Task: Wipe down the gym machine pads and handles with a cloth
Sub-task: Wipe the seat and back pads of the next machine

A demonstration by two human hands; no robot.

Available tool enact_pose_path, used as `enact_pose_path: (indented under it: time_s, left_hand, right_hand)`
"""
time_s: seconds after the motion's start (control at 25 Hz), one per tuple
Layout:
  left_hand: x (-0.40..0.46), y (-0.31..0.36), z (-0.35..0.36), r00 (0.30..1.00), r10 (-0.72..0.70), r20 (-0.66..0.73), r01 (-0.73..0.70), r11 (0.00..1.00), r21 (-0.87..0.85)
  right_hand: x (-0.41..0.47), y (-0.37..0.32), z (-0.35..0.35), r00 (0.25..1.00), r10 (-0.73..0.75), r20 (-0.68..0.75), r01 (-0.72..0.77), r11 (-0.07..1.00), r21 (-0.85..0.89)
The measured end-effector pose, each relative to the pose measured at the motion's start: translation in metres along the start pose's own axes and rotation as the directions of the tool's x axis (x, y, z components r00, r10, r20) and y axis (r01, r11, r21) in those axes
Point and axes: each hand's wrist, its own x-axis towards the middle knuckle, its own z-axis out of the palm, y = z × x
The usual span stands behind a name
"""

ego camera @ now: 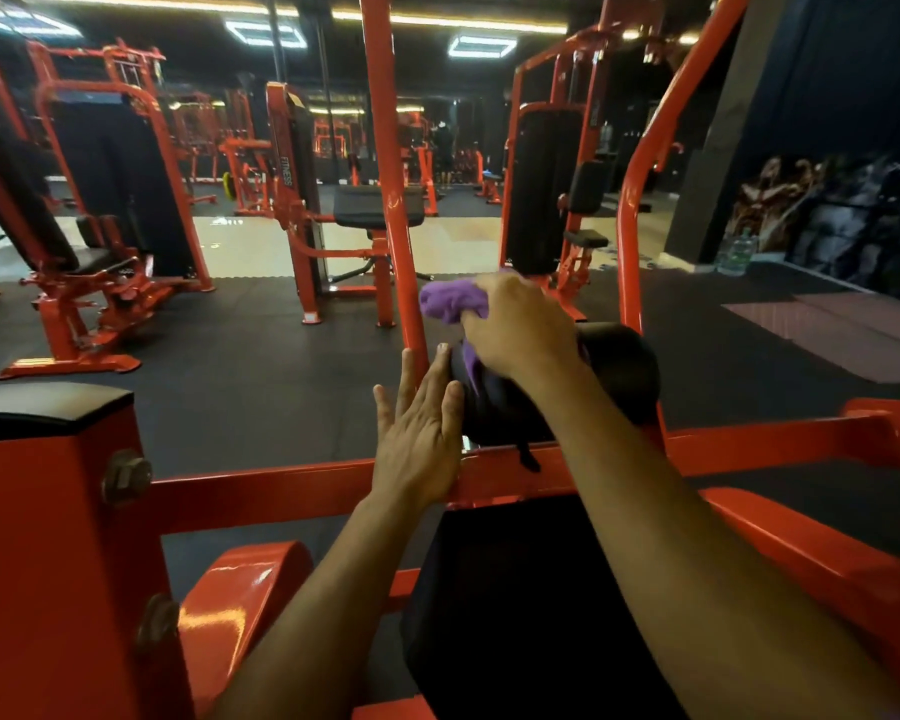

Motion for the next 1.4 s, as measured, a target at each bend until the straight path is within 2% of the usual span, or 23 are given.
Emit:
enact_pose_path:
  time_s: [0.04,0.08,0.16,0.24,0.32,0.44,0.52,0.6,0.64,0.72,0.76,0.84,0.96,1.12,1.24,1.4]
  left_hand:
    - [0.000,0.002,-0.002,1.000,-0.011,0.015,0.011,1.000,-0.021]
    - [-0.003,0.005,-0.003,1.000,-0.016,0.019,0.017,0.999,-0.050]
    - [-0.017,0.012,-0.002,1.000,0.009,-0.024,-0.011,0.994,-0.110]
    - [-0.047,0.021,0.003,0.986,0.102,-0.131,-0.117,0.986,-0.120]
    - [-0.089,0.024,0.018,0.963,0.188,-0.192,-0.208,0.973,-0.094]
    - [-0.140,0.006,0.042,0.971,0.178,-0.159,-0.197,0.974,-0.111]
    - [-0.151,-0.005,0.050,0.965,0.226,-0.133,-0.233,0.972,-0.038]
    - [-0.156,-0.010,0.052,0.929,0.349,-0.124,-0.334,0.934,0.124]
    - [-0.160,-0.012,0.055,0.907,0.403,-0.121,-0.374,0.904,0.206]
    - [-0.171,-0.017,0.063,0.876,0.464,-0.130,-0.407,0.857,0.316]
    - [-0.176,-0.020,0.066,0.869,0.476,-0.138,-0.409,0.846,0.341]
    - [-0.180,-0.026,0.069,0.859,0.488,-0.154,-0.410,0.836,0.366]
    - [-0.179,-0.027,0.070,0.854,0.497,-0.151,-0.413,0.826,0.384]
    - [-0.179,-0.028,0.075,0.848,0.509,-0.148,-0.394,0.792,0.467]
    - [-0.181,-0.029,0.075,0.840,0.531,-0.108,-0.405,0.747,0.527]
    - [-0.181,-0.027,0.077,0.822,0.565,-0.069,-0.431,0.698,0.571]
  right_hand:
    - [0.011,0.001,-0.006,0.999,-0.005,0.050,0.004,1.000,0.025]
    - [0.008,0.005,-0.013,0.999,-0.033,0.042,0.030,0.997,0.069]
    - [-0.030,0.022,-0.035,0.992,-0.089,-0.091,0.108,0.967,0.231]
    - [-0.101,0.054,-0.061,0.968,-0.025,-0.249,0.112,0.932,0.345]
    - [-0.175,0.099,-0.076,0.950,0.070,-0.305,0.039,0.941,0.337]
    - [-0.238,0.154,-0.069,0.984,0.130,-0.120,-0.090,0.952,0.293]
    - [-0.232,0.169,-0.066,1.000,0.026,-0.007,-0.023,0.955,0.295]
    - [-0.201,0.160,-0.062,0.984,-0.111,0.143,0.062,0.948,0.312]
    - [-0.181,0.148,-0.055,0.949,-0.182,0.257,0.096,0.944,0.316]
    - [-0.148,0.112,-0.034,0.819,-0.340,0.462,0.229,0.933,0.279]
    - [-0.138,0.096,-0.022,0.754,-0.400,0.520,0.306,0.916,0.261]
    - [-0.133,0.085,-0.014,0.697,-0.460,0.550,0.369,0.888,0.276]
    - [-0.148,0.128,-0.035,0.715,-0.409,0.567,0.311,0.913,0.265]
    - [-0.180,0.198,-0.058,0.885,-0.178,0.431,0.149,0.984,0.100]
    - [-0.180,0.170,-0.038,0.922,-0.138,0.362,0.118,0.990,0.076]
    - [-0.171,0.103,-0.008,0.875,-0.215,0.434,0.189,0.977,0.103]
